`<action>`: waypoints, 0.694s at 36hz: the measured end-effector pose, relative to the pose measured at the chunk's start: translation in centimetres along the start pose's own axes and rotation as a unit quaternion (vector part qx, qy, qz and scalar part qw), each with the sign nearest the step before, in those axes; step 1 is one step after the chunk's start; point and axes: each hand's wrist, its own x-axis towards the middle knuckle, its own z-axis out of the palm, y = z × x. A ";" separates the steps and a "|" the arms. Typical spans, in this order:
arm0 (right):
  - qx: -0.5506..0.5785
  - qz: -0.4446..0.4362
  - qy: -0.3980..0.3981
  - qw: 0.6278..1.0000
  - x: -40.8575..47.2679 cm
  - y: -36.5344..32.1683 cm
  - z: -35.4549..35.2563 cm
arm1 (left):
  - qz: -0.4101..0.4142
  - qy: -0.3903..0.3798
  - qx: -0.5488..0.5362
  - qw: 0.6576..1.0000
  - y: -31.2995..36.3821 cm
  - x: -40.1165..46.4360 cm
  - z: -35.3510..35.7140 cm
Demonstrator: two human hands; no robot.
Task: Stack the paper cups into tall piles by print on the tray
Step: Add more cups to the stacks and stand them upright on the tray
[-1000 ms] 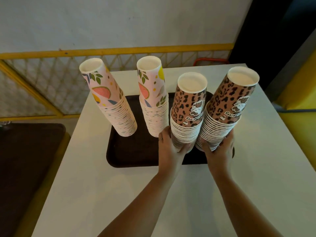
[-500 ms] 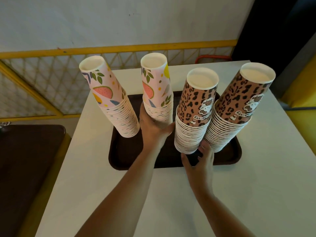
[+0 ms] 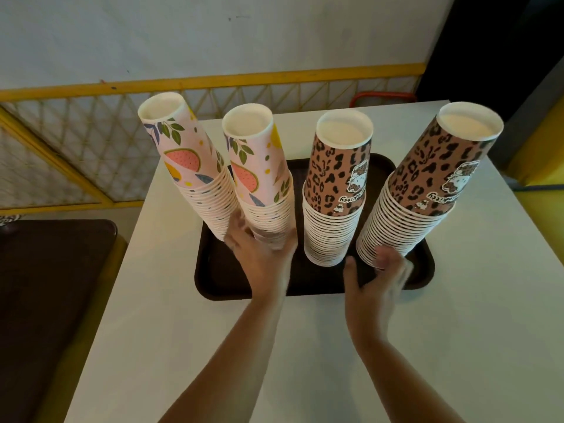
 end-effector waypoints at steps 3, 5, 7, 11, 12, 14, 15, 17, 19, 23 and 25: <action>0.002 -0.008 0.055 0.998 1.0 0.6 -1.5 | -0.006 0.004 -0.022 1.000 -0.9 -3.6 0.6; 0.007 0.012 0.070 0.997 1.9 1.3 -1.9 | -0.041 -0.053 -0.018 0.998 -0.8 -5.4 1.5; 0.008 0.041 0.055 0.998 2.9 2.0 -1.9 | -0.053 -0.105 -0.028 0.993 -0.4 -6.5 2.4; 0.009 0.046 -0.003 0.999 4.3 3.2 -1.8 | -0.024 -0.135 -0.026 0.990 0.8 -6.9 3.9; 0.011 0.039 -0.011 0.999 4.5 3.4 -1.8 | -0.017 -0.132 -0.023 0.991 0.9 -6.8 4.3; 0.020 0.030 -0.025 0.999 5.0 3.6 -1.8 | -0.006 -0.119 -0.024 0.993 1.1 -6.5 5.0; 0.028 0.031 -0.031 0.999 5.2 3.6 -1.8 | -0.003 -0.111 -0.025 0.993 1.1 -6.3 5.4; 0.041 0.030 -0.044 0.998 5.6 3.6 -1.9 | -0.001 -0.102 -0.028 0.994 1.1 -6.0 6.1; 0.051 0.036 -0.058 0.996 6.1 3.7 -1.9 | 0.002 -0.100 -0.027 0.995 1.2 -5.6 6.7; 0.093 0.050 -0.087 0.991 7.4 3.7 -1.9 | 0.002 -0.100 -0.019 0.995 1.2 -4.8 7.9; 0.104 0.047 -0.099 0.989 8.1 3.9 -1.7 | 0.002 -0.102 -0.023 0.995 1.3 -4.4 8.4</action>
